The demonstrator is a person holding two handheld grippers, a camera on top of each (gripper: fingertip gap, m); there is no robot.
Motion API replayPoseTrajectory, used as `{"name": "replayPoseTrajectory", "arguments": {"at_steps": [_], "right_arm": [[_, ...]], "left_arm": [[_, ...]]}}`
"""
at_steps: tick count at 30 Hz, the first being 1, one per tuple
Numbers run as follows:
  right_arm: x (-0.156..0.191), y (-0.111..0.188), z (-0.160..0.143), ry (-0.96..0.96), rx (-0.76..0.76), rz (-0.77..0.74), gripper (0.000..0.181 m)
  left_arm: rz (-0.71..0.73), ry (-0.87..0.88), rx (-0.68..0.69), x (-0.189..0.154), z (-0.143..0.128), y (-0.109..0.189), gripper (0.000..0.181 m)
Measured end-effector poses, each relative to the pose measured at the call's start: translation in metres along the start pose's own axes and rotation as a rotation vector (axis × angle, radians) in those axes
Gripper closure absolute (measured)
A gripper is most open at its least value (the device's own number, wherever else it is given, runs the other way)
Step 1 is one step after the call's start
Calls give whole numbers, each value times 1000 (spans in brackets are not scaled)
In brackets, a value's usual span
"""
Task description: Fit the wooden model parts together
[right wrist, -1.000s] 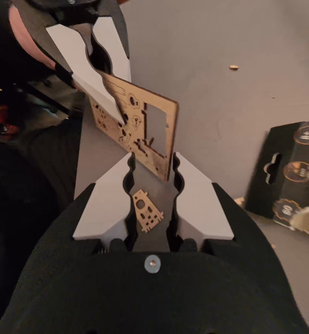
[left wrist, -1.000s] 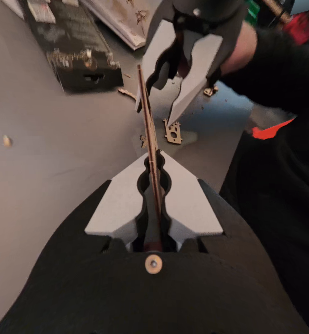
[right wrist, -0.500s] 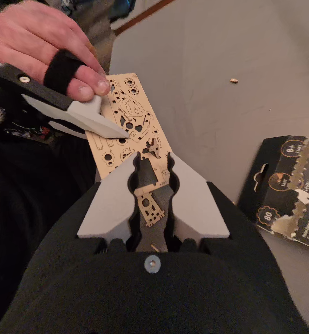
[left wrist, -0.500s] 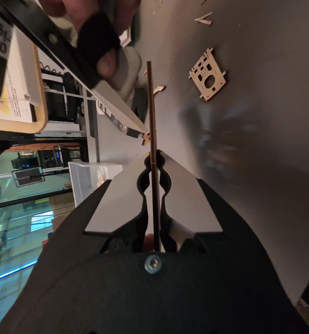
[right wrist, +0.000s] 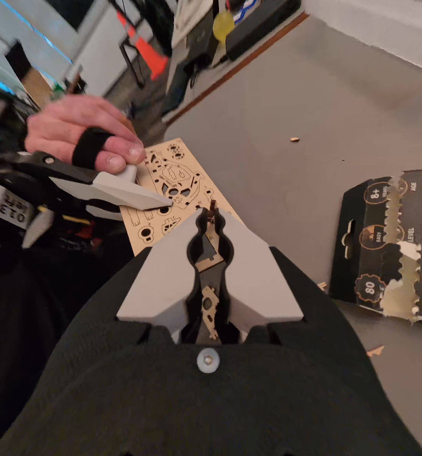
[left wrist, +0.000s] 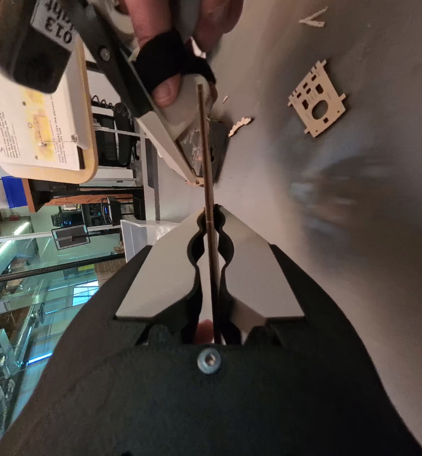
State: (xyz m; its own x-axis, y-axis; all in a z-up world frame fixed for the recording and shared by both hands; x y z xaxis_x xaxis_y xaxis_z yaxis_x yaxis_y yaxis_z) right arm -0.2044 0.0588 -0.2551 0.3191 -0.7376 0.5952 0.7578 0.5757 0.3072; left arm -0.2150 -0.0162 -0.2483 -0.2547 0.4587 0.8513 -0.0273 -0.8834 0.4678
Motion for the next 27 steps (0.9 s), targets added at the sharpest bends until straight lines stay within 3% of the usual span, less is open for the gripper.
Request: {"name": "replayPoseTrajectory", "arguments": {"at_steps": [1,5,10,14,16,18,21,23,27], "right_arm": [[-1,2,1,-27,-26,0,180],[0,2,3,-48,-64,-44,181],[6,1,0,183,10,-191,181],[-4,7,6,-152,-124,-36,181],[-7,5,-4,-212,-86,-8,181],[4,0,-9,-34,28,-89,181],[36,-16,0,392,210,-262,181],[45,-17,9,318,148,-188,181],[37,18,29,-72,-152,66,181]], "left_arm": [[7,2,0,1,1,0,179],[17,-12,15,-2,4,-1,179],[43,-10,14,-6,6,-3,180],[81,-59,16,0,10,-2,179],[54,-114,4,-11,12,-3,179],[-16,-117,6,-24,10,-9,179],[-32,-169,3,-33,8,-17,180],[-8,-104,27,-20,0,-17,179],[-1,-41,82,-23,-28,-18,180]]}}
Point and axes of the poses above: each gripper's, where its closed fingertips meet, y back along the fingers, z out of its top, x = y × z across the jaws, the point moved 3 cm from there along y, back along the fingers, and after that the axes turned 8 degrees about -x, right-handed, at the moved point
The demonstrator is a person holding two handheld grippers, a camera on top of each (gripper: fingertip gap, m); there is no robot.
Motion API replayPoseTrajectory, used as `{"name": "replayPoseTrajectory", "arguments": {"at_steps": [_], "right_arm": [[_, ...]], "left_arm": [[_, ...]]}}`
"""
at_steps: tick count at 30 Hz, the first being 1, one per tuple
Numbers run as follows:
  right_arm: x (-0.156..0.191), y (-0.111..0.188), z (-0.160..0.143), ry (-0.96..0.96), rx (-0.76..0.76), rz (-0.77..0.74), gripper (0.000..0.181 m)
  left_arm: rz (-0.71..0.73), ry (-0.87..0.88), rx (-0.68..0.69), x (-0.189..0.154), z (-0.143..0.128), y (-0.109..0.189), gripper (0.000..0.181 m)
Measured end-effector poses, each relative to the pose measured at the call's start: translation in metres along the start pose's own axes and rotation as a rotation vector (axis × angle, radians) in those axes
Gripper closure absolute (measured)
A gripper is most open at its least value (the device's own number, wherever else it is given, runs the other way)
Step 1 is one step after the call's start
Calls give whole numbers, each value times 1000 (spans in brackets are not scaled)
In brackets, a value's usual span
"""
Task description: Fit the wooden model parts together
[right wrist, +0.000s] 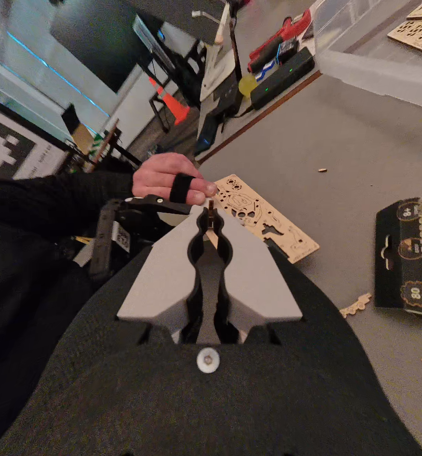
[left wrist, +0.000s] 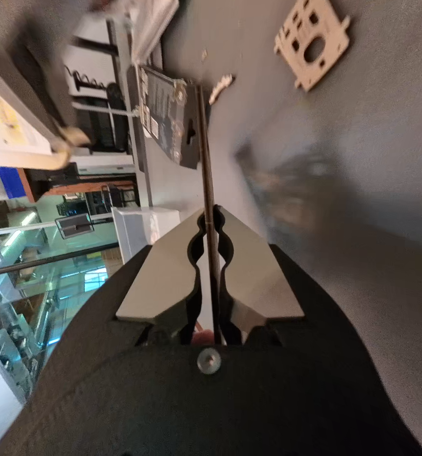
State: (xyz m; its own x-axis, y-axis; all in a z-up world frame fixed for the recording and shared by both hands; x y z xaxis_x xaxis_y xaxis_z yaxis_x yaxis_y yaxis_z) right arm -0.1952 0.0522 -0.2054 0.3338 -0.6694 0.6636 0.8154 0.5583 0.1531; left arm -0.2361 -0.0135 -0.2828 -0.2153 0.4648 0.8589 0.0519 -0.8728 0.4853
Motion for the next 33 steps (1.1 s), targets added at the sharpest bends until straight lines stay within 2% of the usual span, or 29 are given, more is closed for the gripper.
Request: {"name": "replayPoseTrajectory", "arguments": {"at_steps": [2,4,6,8,11,12,15,17,18,20,23,28,31,33], "right_arm": [[0,16,3,-77,-73,49,181],[3,28,2,-131,-123,88,181],[6,41,0,-165,-164,105,181],[12,55,-2,-177,-208,117,181],[21,77,-14,-135,-207,49,181],[23,83,-20,-129,-209,16,181],[39,100,-39,-119,-228,-57,181],[48,110,-55,-139,-246,-85,181],[53,117,-60,-154,-268,-93,181],[60,133,-71,-175,-309,-122,180],[67,165,-89,-215,-377,-171,181],[68,208,-124,-355,-518,-233,181],[72,220,-140,-395,-557,-259,181],[75,225,-147,-420,-582,-265,181]], "left_arm": [[-50,34,17,-13,-12,-4,179],[-78,85,15,-19,-15,-5,171],[-156,174,26,-29,-19,-5,150],[-174,269,26,-27,-20,-1,131],[-200,386,56,-19,-20,5,100],[-182,410,42,-12,-16,8,96],[-106,460,-32,12,7,16,96],[-85,478,-31,18,16,13,91],[-58,472,-54,23,24,14,94],[18,448,-148,36,51,19,118],[38,437,-303,42,106,23,136],[-47,318,-582,25,211,21,144],[-59,226,-699,13,259,19,148],[-46,177,-749,6,281,17,150]]}}
Point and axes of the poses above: each gripper's, where its closed fingertips meet, y back along the fingers, z out of its top, x = y × z across the jaws, the point moved 3 cm from there along y, back along the fingers, and after that the axes turned 8 degrees about -x, right-handed, at the moved point
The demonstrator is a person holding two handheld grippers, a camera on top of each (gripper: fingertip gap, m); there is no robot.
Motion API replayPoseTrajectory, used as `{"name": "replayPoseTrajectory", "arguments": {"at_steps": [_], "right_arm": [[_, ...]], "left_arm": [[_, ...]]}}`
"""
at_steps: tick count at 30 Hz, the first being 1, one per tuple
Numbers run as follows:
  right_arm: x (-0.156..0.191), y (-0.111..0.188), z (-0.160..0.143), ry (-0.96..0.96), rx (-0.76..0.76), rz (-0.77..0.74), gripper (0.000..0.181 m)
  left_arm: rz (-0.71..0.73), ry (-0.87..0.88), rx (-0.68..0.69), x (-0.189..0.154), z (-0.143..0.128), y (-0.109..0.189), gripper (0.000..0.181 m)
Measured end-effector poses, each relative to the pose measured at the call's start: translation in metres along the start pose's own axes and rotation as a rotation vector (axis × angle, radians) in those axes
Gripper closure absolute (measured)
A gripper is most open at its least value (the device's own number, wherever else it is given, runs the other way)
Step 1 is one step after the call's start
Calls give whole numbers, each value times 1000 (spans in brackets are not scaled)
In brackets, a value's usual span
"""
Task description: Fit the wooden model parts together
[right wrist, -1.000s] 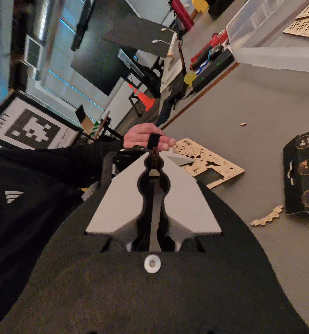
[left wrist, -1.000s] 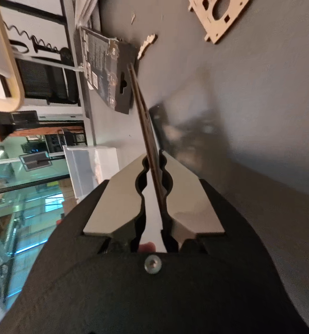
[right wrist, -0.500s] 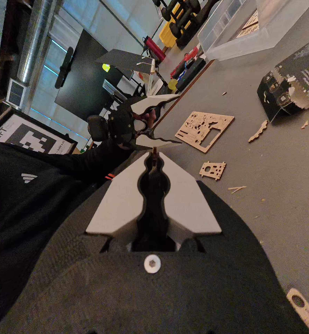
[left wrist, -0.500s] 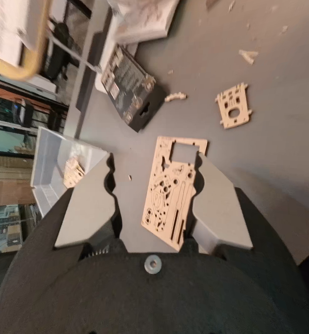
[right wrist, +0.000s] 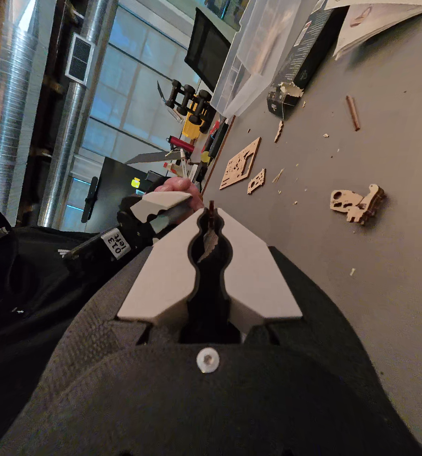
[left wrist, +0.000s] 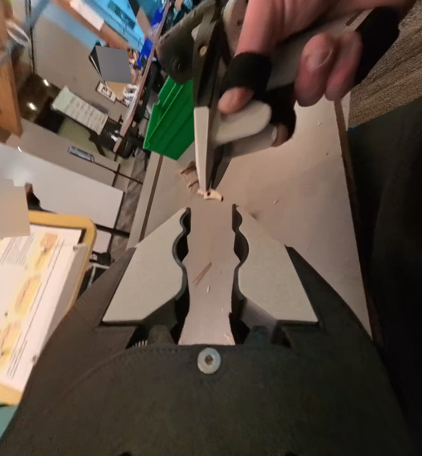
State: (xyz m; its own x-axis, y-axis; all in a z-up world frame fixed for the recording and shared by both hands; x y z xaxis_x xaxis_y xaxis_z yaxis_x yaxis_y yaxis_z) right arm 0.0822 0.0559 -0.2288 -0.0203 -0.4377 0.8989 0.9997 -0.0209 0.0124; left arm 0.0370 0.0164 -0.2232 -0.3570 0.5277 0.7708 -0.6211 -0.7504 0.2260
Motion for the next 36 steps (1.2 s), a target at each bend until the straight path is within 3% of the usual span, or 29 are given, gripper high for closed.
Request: {"name": "replayPoseTrajectory", "arguments": {"at_steps": [5,11,14,18,21,27,36], "right_arm": [[-9,11,-4,-78,-31,-6,180],[-19,19,-5,-150,-66,9,181],[-21,21,-1,-163,-89,19,181],[-22,25,6,-186,-125,34,181],[-21,25,7,-215,-139,52,181],[-16,18,5,-261,-140,85,181],[-15,15,11,-267,-161,102,181]], "left_arm": [[-3,-126,-39,-15,9,-28,152],[35,-163,-35,-12,9,-39,181],[60,-171,-38,-9,9,-39,181],[51,-169,-35,-8,5,-37,158],[58,-218,-38,-7,3,-38,155],[47,-312,-45,-9,5,-41,180],[51,-290,-49,2,6,-38,181]]}}
Point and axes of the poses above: each gripper's, where its closed fingertips meet, y back along the fingers, z out of its top, x = y × z across the jaws, the point moved 3 cm from there along y, back along the fingers, and after that the axes turned 8 degrees about -x, right-handed, at the moved point
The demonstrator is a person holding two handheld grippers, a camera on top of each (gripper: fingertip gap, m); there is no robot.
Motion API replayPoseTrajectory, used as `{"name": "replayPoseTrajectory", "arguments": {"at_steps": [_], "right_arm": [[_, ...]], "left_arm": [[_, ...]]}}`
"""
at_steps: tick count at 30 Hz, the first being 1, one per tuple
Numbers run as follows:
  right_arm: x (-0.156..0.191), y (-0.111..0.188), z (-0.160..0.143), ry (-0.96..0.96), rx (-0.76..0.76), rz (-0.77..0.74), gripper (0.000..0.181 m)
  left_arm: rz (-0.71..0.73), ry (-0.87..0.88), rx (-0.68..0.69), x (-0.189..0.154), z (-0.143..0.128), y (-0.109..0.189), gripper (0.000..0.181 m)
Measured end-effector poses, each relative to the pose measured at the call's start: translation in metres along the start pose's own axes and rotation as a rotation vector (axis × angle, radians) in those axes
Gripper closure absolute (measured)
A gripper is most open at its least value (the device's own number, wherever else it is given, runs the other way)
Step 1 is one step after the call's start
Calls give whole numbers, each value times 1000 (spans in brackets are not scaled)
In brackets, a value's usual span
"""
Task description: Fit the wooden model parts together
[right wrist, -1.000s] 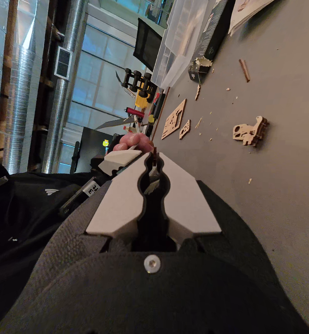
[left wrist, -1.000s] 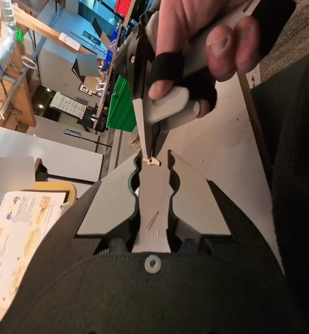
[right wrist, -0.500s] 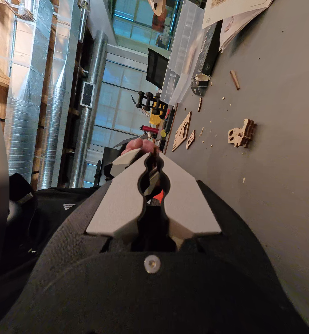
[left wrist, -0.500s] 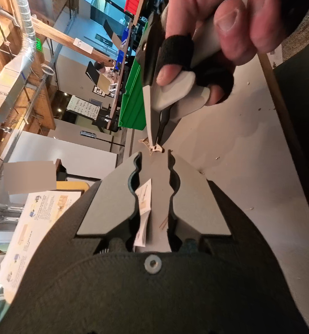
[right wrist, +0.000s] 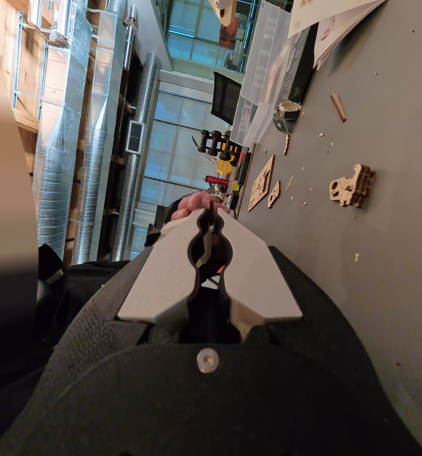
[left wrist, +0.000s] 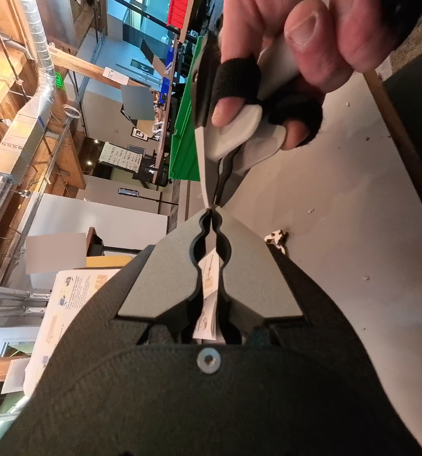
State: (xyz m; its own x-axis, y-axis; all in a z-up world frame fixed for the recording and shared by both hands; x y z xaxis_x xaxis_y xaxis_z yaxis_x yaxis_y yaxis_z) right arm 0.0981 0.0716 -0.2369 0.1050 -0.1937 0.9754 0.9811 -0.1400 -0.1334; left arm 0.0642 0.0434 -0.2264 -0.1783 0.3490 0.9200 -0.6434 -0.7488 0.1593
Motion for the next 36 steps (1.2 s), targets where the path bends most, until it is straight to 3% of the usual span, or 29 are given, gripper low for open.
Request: {"name": "replayPoseTrajectory", "arguments": {"at_steps": [10,12,16,27,31,36], "right_arm": [[-5,3,-1,-56,-5,9,181],[-5,3,-1,-69,-7,18,181],[-2,0,-3,-72,5,31,181],[-8,4,4,-74,-8,20,181],[-9,6,9,-43,-24,8,181],[-2,11,26,56,-95,22,181]], "left_arm": [[60,-65,-39,6,-1,1,153],[64,-67,-39,8,-1,0,155],[37,-73,-39,2,-1,-2,181],[-16,12,-26,3,-4,-10,181],[-7,126,-21,10,-7,-11,181],[-26,630,7,16,-20,-17,160]]}}
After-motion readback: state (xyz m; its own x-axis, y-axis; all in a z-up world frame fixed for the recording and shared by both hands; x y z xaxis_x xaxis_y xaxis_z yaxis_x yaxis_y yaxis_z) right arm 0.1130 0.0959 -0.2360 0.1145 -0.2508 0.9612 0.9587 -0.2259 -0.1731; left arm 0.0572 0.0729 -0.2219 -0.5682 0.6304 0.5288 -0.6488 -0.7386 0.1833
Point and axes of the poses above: each gripper's, where its closed fingertips meet, y back along the fingers, z out of its top, x = y × z across the jaws, the point moved 3 cm from there along y, back along the fingers, and after that the axes turned 8 degrees about -x, right-handed, at the moved point
